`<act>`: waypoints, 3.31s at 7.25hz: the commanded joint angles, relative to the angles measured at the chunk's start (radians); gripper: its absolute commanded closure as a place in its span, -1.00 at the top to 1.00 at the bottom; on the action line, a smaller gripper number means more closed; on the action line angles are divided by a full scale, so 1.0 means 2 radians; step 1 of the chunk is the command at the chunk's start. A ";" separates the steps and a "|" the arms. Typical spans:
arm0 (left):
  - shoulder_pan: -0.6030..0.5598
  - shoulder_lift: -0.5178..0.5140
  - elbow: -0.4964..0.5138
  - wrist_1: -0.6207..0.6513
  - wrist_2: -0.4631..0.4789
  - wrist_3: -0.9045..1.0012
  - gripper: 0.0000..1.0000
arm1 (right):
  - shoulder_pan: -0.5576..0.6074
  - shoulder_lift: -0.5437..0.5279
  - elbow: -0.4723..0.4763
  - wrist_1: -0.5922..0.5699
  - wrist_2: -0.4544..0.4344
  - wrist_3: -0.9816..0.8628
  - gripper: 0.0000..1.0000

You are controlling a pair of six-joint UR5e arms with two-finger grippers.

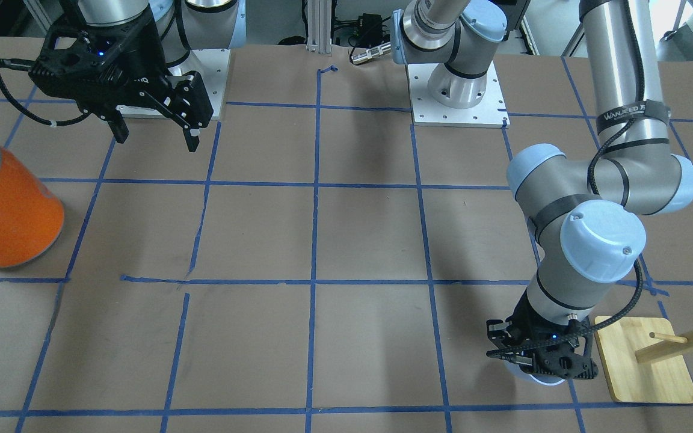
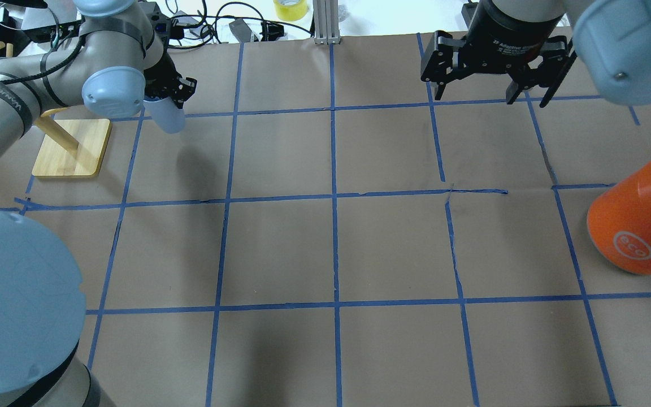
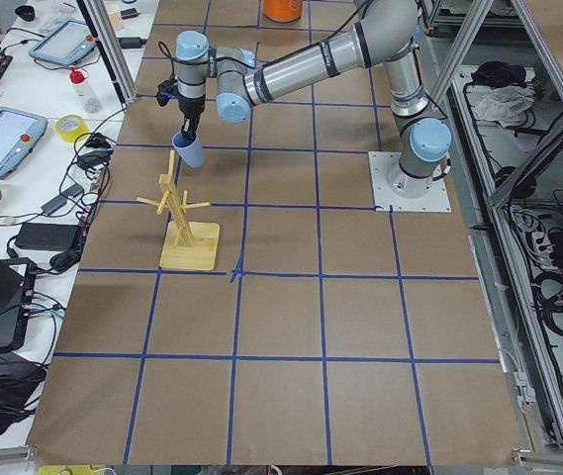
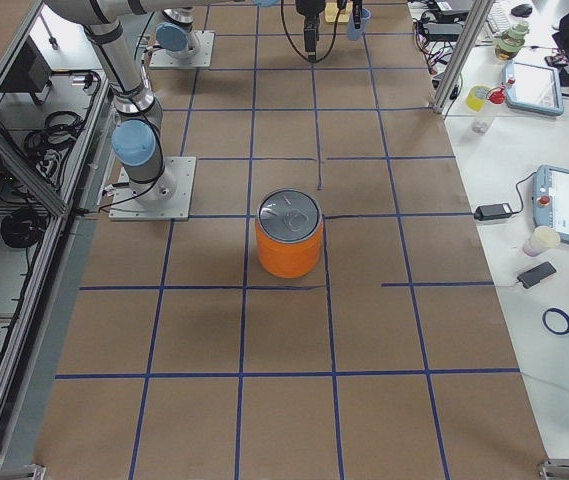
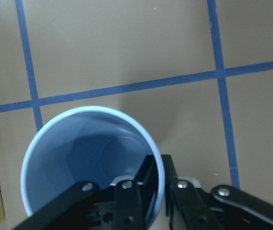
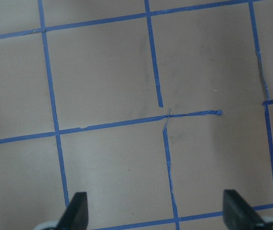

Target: Flip cup

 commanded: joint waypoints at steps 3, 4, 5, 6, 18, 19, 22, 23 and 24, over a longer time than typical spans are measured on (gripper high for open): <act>0.000 -0.012 -0.022 0.030 -0.001 -0.027 -1.00 | 0.001 0.002 0.001 -0.003 0.000 0.000 1.00; 0.000 -0.011 -0.029 0.030 0.000 -0.033 -1.00 | 0.001 0.000 0.004 -0.004 0.000 -0.001 1.00; 0.000 -0.011 -0.029 0.032 0.000 -0.034 -0.63 | 0.001 0.000 0.004 -0.004 0.000 -0.001 1.00; 0.000 -0.012 -0.031 0.035 0.000 -0.034 0.10 | 0.002 0.001 0.004 -0.004 0.000 -0.001 1.00; -0.062 0.258 -0.016 -0.317 -0.016 -0.103 1.00 | 0.000 0.000 0.004 -0.003 -0.001 -0.001 1.00; -0.064 0.274 -0.019 -0.318 -0.015 -0.106 1.00 | 0.001 0.000 0.004 -0.003 -0.001 -0.001 1.00; -0.054 0.273 -0.029 -0.241 -0.017 -0.114 1.00 | 0.000 -0.001 0.004 -0.003 0.000 -0.003 1.00; -0.057 0.279 -0.029 -0.259 -0.013 -0.112 1.00 | 0.000 -0.001 0.004 -0.003 0.000 -0.003 1.00; -0.061 0.279 -0.029 -0.280 0.006 -0.109 1.00 | 0.000 0.000 0.004 -0.003 -0.001 -0.004 1.00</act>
